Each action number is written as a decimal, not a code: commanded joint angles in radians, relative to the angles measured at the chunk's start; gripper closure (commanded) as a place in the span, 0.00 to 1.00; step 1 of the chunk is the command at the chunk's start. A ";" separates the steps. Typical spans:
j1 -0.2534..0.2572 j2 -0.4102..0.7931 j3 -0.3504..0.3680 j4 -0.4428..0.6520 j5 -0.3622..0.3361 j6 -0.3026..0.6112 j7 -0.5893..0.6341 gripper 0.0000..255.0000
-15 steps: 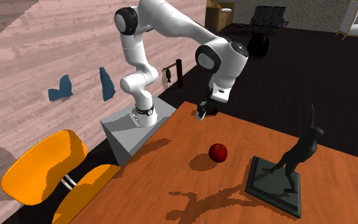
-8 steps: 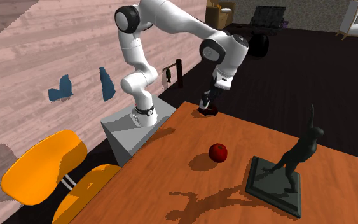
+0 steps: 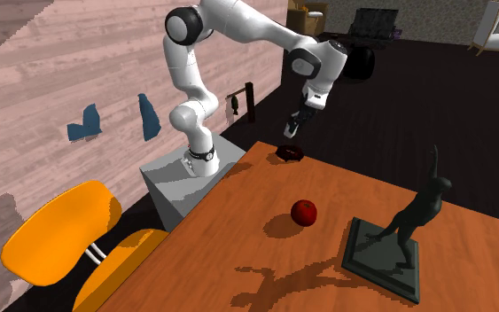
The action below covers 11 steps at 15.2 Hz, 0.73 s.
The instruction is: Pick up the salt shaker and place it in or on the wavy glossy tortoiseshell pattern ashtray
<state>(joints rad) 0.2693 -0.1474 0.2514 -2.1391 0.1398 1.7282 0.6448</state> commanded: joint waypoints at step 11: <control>0.020 0.057 0.028 -0.089 0.007 0.149 0.030 1.00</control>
<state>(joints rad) 0.2891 -0.0971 0.2793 -2.2205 0.1483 1.8623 0.6760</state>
